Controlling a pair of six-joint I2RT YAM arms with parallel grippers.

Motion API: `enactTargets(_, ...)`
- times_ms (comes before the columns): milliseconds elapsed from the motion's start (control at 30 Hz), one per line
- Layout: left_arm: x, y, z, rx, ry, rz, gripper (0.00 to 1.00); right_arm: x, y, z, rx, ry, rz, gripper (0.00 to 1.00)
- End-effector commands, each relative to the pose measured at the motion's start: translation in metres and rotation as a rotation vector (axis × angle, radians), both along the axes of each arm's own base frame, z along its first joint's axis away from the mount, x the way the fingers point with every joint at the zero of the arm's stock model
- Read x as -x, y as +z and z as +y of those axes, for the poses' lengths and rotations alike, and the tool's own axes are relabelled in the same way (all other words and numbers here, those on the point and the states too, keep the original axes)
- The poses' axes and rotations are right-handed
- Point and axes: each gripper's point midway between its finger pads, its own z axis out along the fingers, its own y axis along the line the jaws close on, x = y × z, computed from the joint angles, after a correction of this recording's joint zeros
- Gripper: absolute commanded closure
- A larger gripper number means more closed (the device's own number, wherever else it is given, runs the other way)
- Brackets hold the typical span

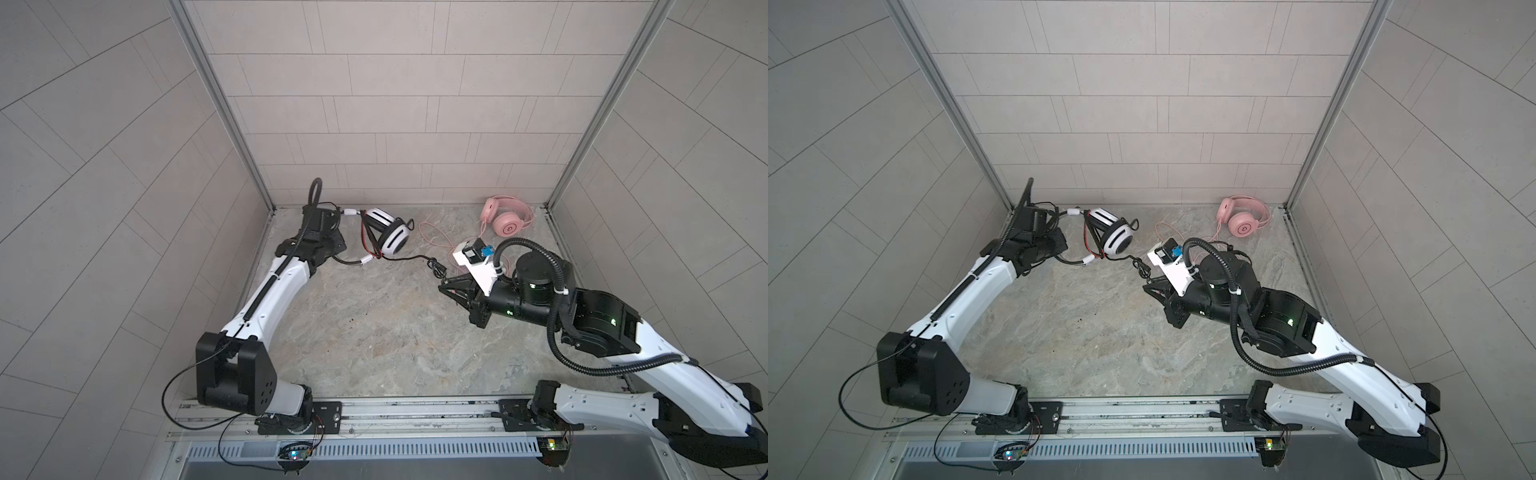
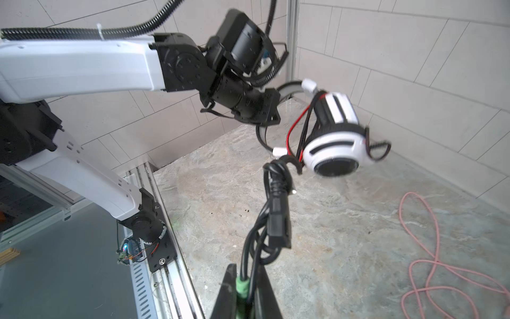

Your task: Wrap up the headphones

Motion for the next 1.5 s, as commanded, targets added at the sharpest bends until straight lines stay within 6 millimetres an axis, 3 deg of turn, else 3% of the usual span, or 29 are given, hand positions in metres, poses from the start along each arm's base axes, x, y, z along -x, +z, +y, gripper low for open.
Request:
enactTargets(0, 0.001, 0.017, -0.040, -0.098, -0.178, -0.016, 1.00, -0.010, 0.012, -0.014, 0.067, -0.058, -0.092, 0.96)
enactTargets(167, 0.029, 0.005, -0.102, -0.146, -0.487, 0.072, 1.00, -0.030, 0.023, -0.024, 0.119, -0.165, -0.173, 0.98)
enactTargets(400, 0.085, 0.006, -0.163, -0.135, -0.848, 0.074, 1.00, -0.057, 0.023, -0.035, 0.148, -0.271, -0.198, 0.99)
enactTargets(467, 0.100, 0.008, -0.173, -0.132, -0.919, 0.062, 1.00, -0.065, 0.018, -0.039, 0.141, -0.298, -0.182, 0.99)
enactTargets(633, 0.136, 0.021, -0.203, 0.107, -1.084, 0.011, 1.00, -0.091, -0.014, -0.053, 0.149, -0.364, -0.112, 0.99)
enactTargets(800, 0.144, 0.045, -0.202, 0.208, -1.085, -0.066, 1.00, -0.114, -0.069, -0.080, 0.140, -0.447, 0.045, 0.99)
enactTargets(967, 0.140, 0.073, -0.193, 0.310, -1.023, -0.162, 1.00, -0.118, -0.114, -0.090, 0.129, -0.462, 0.164, 0.99)
enactTargets(1100, 0.123, 0.099, -0.183, 0.466, -0.911, -0.255, 1.00, -0.110, -0.139, -0.075, 0.069, -0.401, 0.244, 0.99)
enactTargets(1267, 0.100, 0.111, -0.163, 0.511, -0.691, -0.366, 1.00, -0.104, -0.167, -0.053, -0.060, -0.334, 0.341, 0.99)
enactTargets(1367, 0.089, 0.114, -0.156, 0.594, -0.580, -0.418, 1.00, -0.102, -0.165, -0.029, -0.226, -0.250, 0.396, 0.98)
enactTargets(1467, 0.074, 0.092, -0.135, 0.622, -0.373, -0.393, 1.00, -0.104, -0.153, -0.019, -0.350, -0.223, 0.403, 0.97)
